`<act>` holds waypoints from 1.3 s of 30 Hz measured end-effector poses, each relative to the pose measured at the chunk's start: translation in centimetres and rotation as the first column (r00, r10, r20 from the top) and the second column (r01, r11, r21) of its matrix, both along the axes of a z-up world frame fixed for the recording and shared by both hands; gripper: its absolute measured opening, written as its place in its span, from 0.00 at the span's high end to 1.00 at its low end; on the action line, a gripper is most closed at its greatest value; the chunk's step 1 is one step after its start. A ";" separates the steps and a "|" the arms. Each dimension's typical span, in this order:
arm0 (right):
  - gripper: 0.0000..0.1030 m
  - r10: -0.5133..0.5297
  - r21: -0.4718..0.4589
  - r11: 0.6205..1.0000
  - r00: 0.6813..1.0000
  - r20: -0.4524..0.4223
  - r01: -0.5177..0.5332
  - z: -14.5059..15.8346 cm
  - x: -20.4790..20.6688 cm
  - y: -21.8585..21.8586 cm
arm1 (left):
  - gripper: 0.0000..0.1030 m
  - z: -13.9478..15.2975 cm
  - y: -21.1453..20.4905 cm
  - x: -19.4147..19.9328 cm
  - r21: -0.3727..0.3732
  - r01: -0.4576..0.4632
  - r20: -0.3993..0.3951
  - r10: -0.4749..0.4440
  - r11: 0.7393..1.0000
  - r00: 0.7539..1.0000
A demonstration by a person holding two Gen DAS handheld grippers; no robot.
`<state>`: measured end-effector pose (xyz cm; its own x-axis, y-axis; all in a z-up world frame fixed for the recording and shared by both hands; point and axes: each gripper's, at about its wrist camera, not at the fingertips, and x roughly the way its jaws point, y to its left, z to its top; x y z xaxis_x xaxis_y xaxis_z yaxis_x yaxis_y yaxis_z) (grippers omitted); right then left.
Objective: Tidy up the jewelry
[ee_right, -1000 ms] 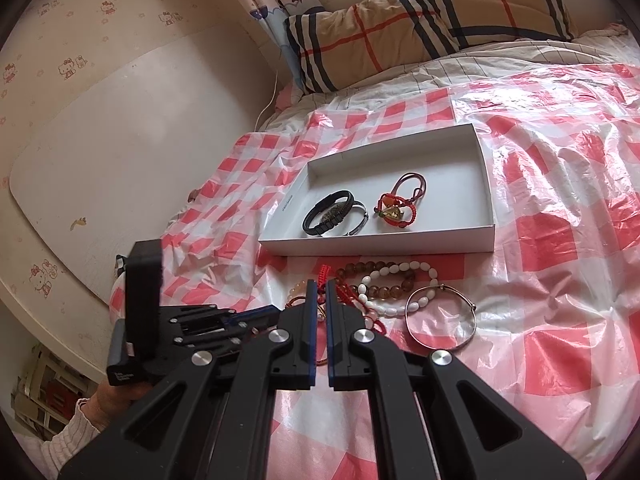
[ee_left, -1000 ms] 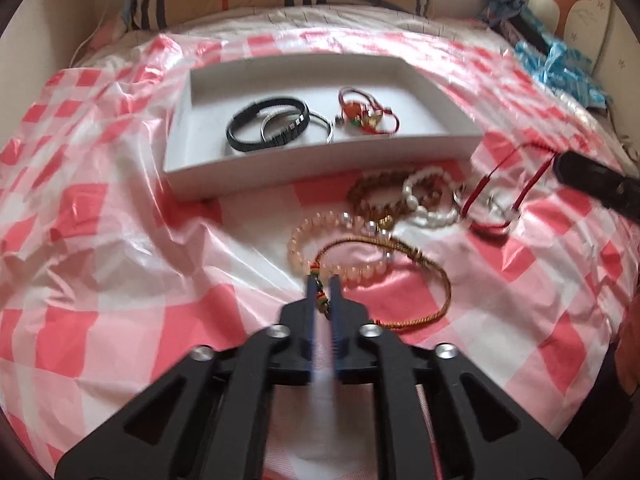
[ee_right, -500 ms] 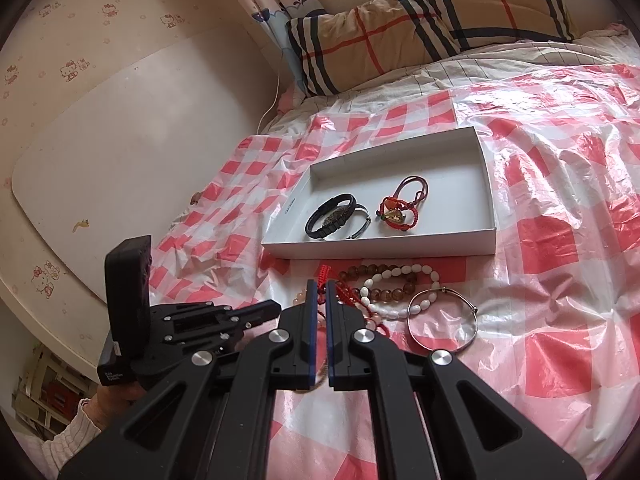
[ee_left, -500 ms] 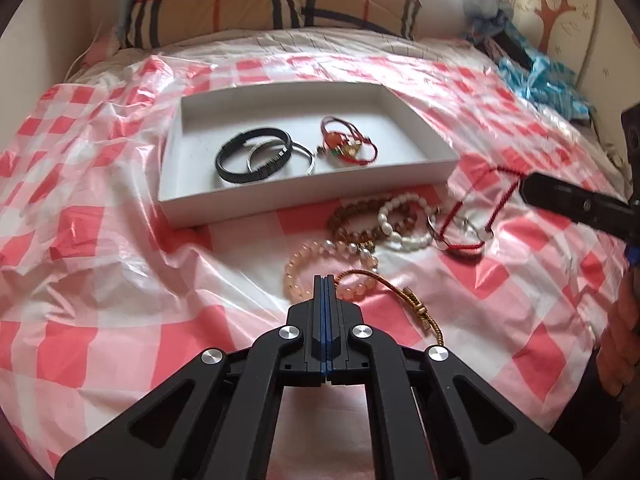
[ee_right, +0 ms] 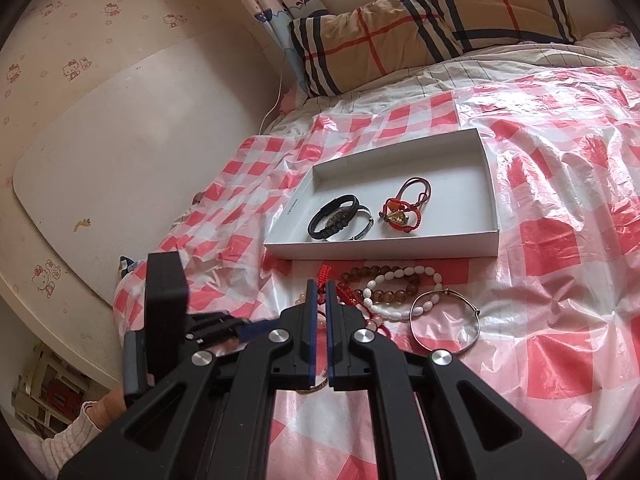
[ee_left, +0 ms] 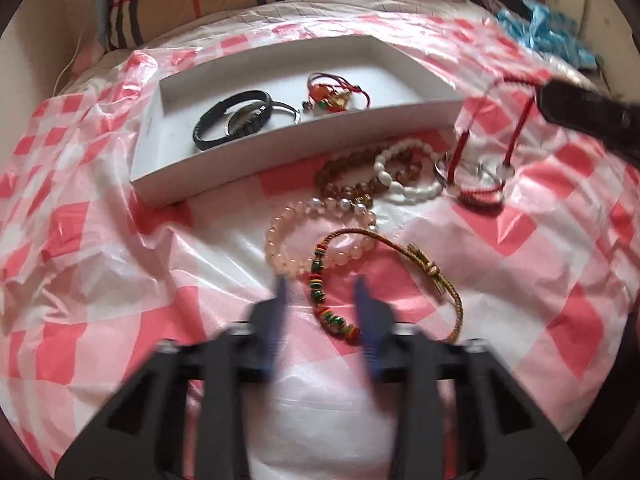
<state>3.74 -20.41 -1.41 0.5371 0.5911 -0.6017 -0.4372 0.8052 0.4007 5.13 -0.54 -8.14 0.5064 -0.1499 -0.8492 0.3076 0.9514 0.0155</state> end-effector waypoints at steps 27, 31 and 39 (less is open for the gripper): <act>0.96 0.009 0.049 0.999 0.997 0.073 -0.013 1.6 -0.6 -0.3 | 0.95 7.2 3.3 -1.6 -0.251 -0.069 0.252 0.134 0.965 0.958; 0.96 0.009 0.074 0.997 0.997 0.073 -0.014 1.8 -0.4 -0.5 | 0.95 8.0 3.5 -1.5 -0.269 -0.074 0.265 0.147 0.960 0.953; 0.96 -0.013 0.102 0.995 0.997 0.070 0.006 2.5 1.4 -0.5 | 0.95 8.8 2.9 -0.3 -0.282 -0.075 0.273 0.155 0.956 0.949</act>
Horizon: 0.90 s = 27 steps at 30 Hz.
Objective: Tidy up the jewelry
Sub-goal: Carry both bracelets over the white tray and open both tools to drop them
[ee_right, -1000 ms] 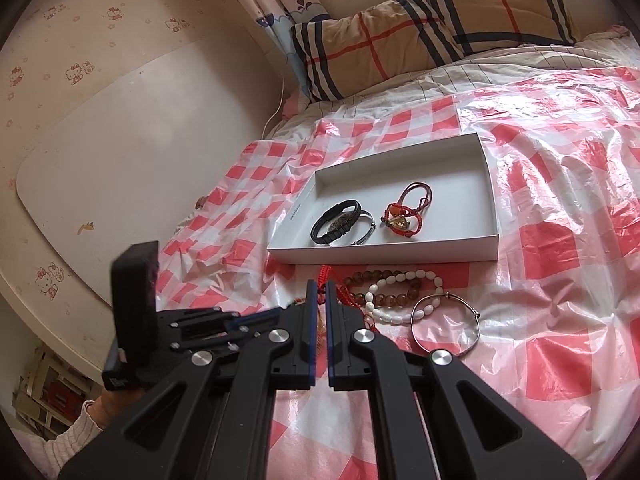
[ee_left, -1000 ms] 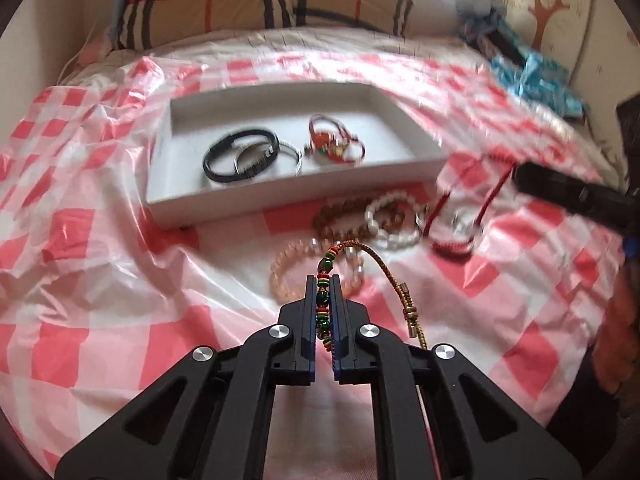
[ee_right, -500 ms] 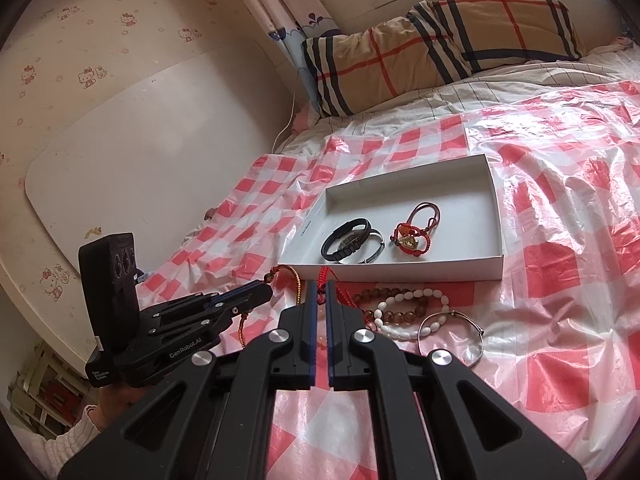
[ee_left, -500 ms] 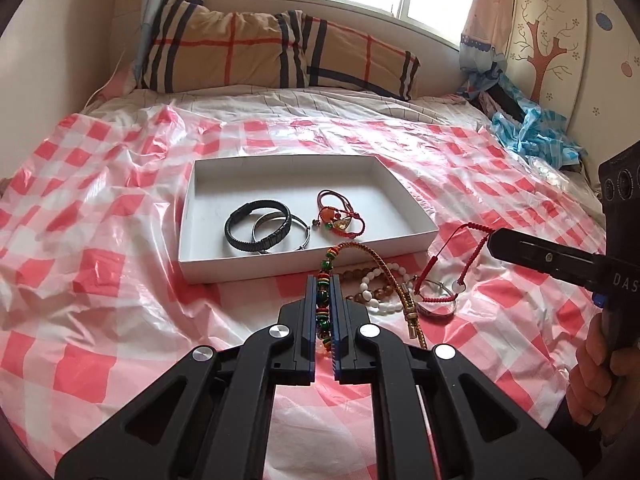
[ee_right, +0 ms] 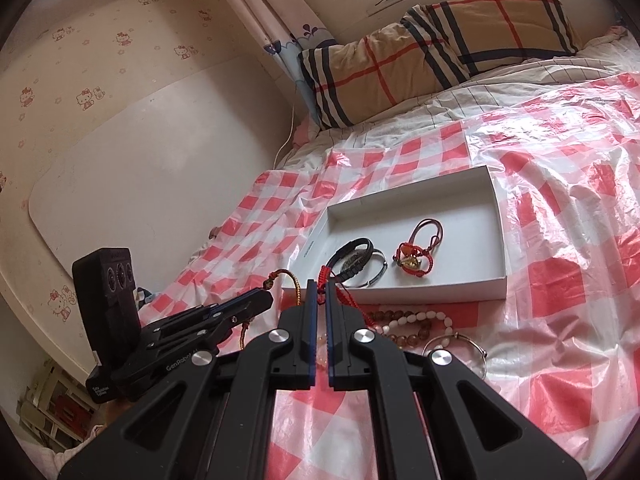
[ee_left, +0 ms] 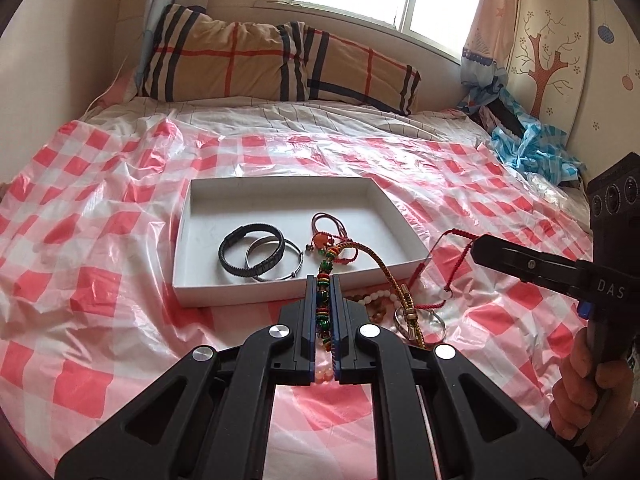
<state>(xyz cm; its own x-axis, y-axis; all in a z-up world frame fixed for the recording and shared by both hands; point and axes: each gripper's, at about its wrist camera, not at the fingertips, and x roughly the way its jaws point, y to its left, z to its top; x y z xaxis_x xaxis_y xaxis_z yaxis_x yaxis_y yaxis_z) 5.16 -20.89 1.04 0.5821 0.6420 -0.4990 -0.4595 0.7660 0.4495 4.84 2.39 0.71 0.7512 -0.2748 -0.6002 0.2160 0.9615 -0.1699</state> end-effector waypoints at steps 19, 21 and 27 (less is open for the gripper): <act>0.96 -0.020 -0.008 1.000 0.999 0.025 0.021 0.2 6.4 1.1 | 0.95 0.0 -2.4 4.2 0.056 -0.005 0.030 0.004 0.998 1.000; 0.96 -0.025 -0.011 1.000 1.000 0.019 0.025 -0.1 6.9 1.0 | 0.95 -0.1 -2.6 4.7 0.059 -0.007 0.032 0.005 0.998 0.999; 0.96 -0.044 -0.016 0.999 0.999 0.016 0.045 -0.6 8.5 1.0 | 0.95 -0.3 -3.1 5.8 0.067 -0.005 0.033 0.003 0.998 0.999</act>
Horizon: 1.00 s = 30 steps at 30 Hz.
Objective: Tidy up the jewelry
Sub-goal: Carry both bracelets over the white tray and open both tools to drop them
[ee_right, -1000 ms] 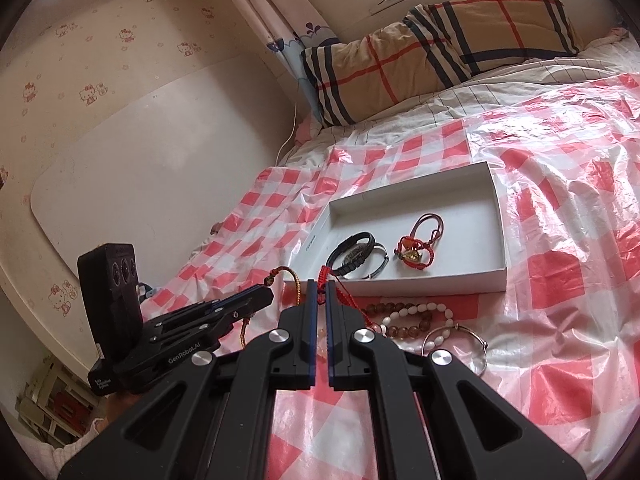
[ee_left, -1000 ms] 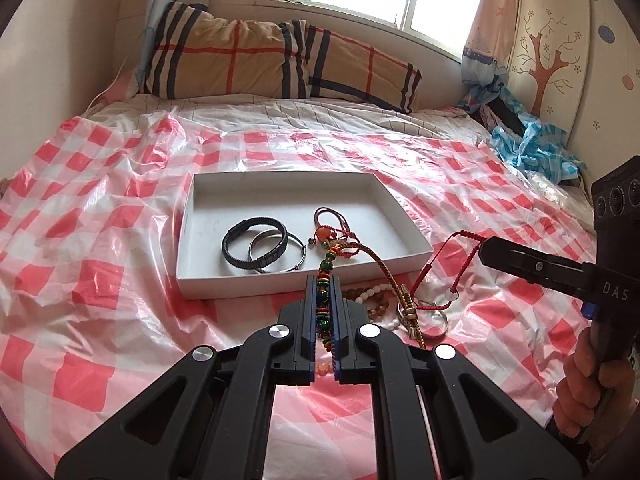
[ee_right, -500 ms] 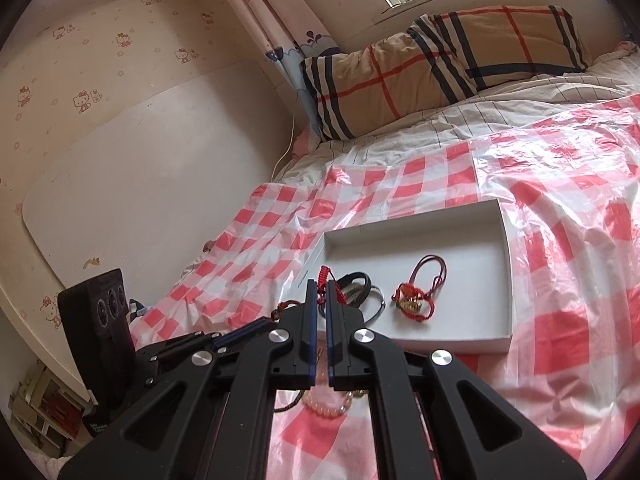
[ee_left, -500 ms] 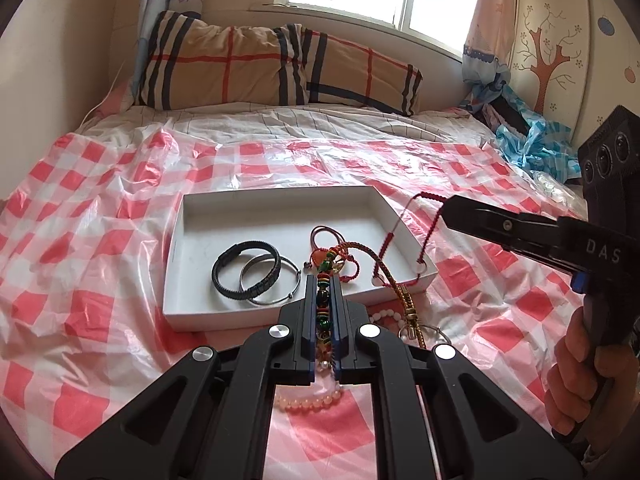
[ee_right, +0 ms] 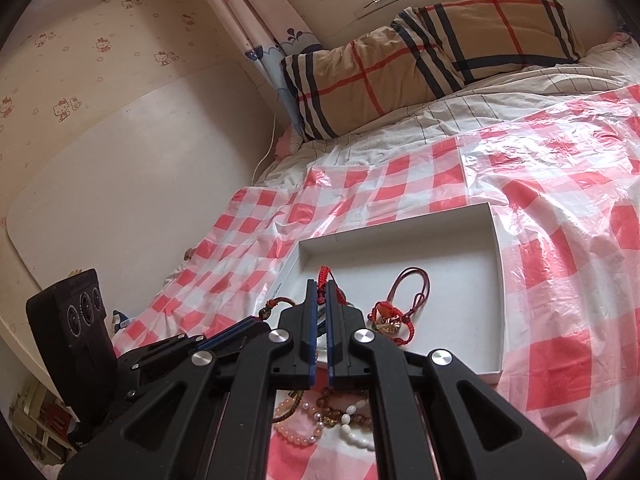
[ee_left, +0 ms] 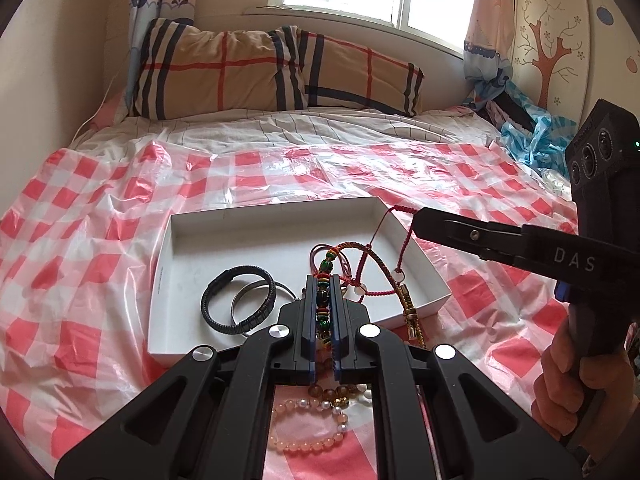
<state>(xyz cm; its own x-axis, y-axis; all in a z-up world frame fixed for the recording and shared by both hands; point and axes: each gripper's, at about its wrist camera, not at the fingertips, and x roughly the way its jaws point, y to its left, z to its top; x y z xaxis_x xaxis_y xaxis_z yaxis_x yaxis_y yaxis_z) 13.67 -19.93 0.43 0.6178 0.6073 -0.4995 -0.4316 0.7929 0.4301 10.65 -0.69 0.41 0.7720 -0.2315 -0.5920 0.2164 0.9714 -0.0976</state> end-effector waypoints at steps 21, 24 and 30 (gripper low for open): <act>0.49 -0.115 -0.106 0.988 0.992 -0.052 0.109 -3.2 4.2 -1.1 | 0.94 -5.1 0.5 5.4 0.010 -0.060 -0.162 0.061 0.998 0.985; 0.49 -0.120 -0.125 0.986 0.992 -0.036 0.115 -2.7 3.9 -1.1 | 0.92 -4.9 0.7 5.1 0.010 -0.062 -0.147 0.063 0.998 0.987; 0.47 -0.134 -0.153 0.980 0.989 -0.058 0.124 -3.2 3.9 -1.3 | 0.71 -4.8 0.5 4.4 0.039 -0.058 -0.137 0.063 0.998 0.989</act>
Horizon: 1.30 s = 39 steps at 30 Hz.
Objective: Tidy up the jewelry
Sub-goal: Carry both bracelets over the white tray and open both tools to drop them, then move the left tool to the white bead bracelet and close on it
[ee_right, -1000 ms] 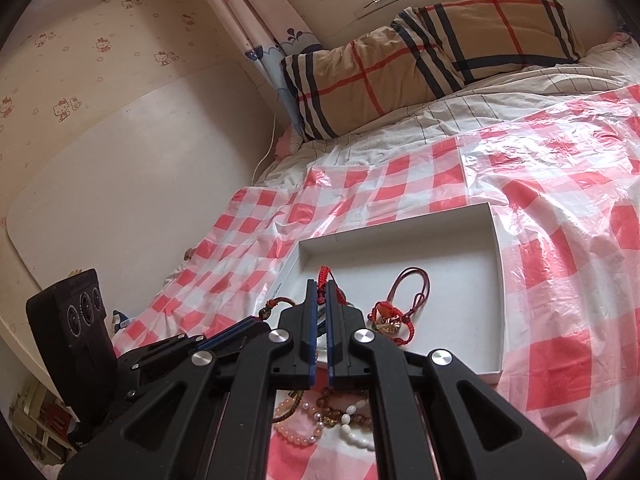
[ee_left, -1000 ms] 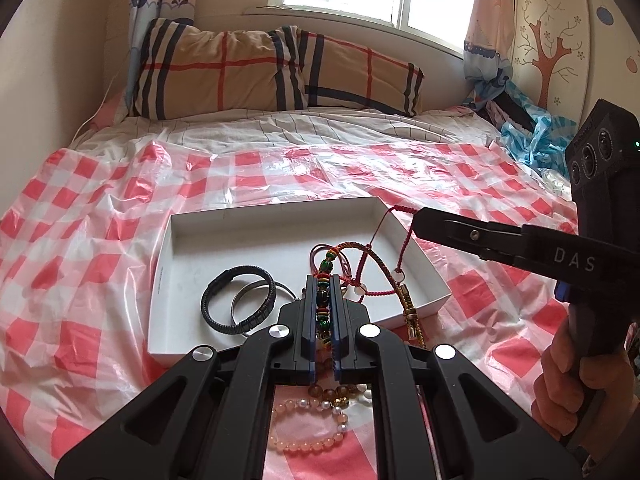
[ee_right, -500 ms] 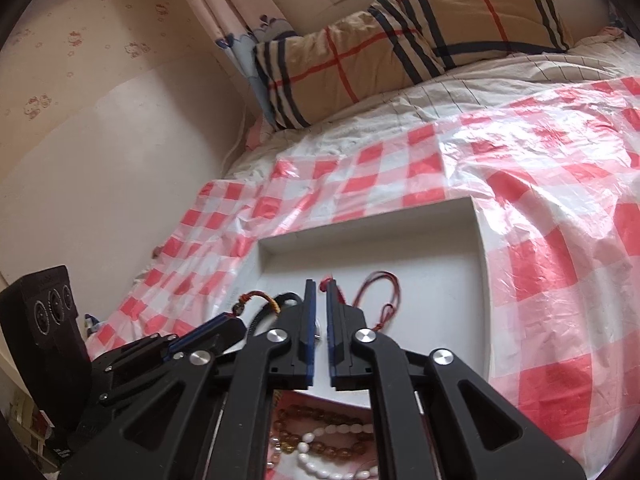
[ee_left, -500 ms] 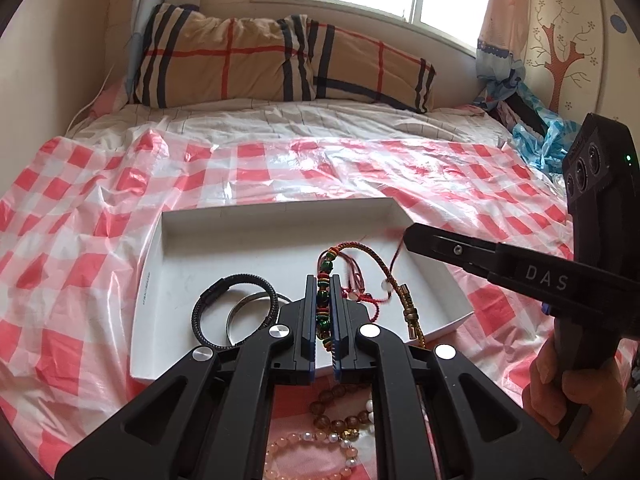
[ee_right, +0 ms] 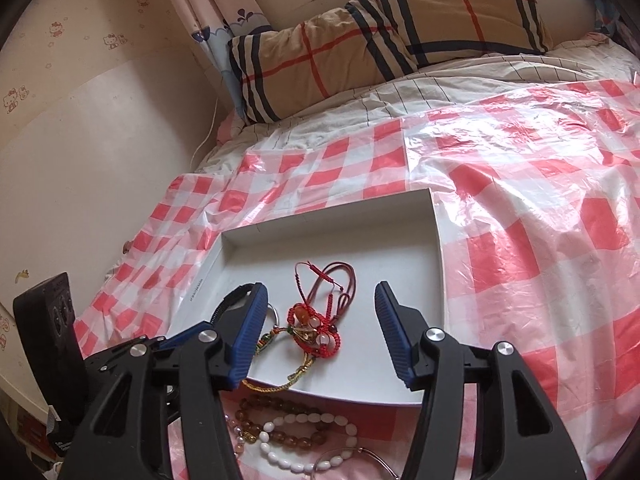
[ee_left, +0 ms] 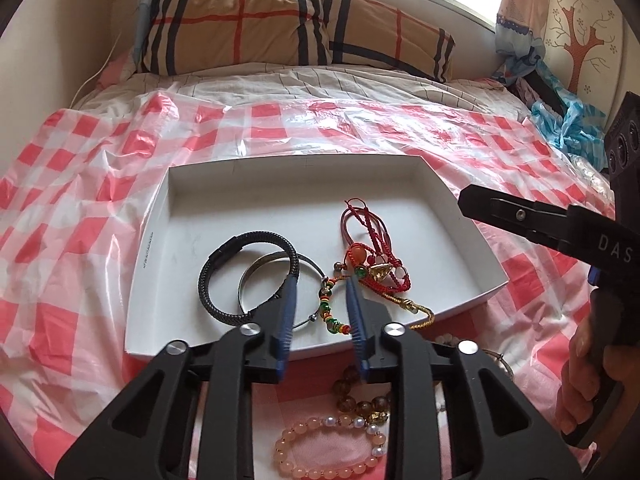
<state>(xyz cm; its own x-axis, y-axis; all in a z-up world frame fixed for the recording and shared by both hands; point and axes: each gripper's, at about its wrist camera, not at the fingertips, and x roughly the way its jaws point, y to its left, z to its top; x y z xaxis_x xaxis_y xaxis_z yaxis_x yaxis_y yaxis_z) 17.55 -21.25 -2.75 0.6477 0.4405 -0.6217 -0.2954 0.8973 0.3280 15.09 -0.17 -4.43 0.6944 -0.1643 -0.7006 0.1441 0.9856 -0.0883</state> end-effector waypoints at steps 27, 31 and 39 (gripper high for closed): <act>0.34 -0.122 -0.022 0.993 0.981 -0.152 0.120 -1.2 -1.7 -3.9 | 0.54 -1.1 -2.2 -0.5 0.086 0.083 -0.031 -0.080 0.993 0.996; 0.34 -0.117 -0.048 0.993 0.978 -0.174 0.110 -1.5 -2.2 -3.7 | 0.53 -0.9 -2.4 -0.4 0.093 0.081 -0.024 -0.079 0.992 0.997; 0.34 -0.085 -0.254 0.967 0.973 -0.216 0.028 -3.3 -6.7 -2.5 | 0.54 -0.2 -3.0 -3.2 0.118 0.243 -0.059 -0.238 0.963 0.970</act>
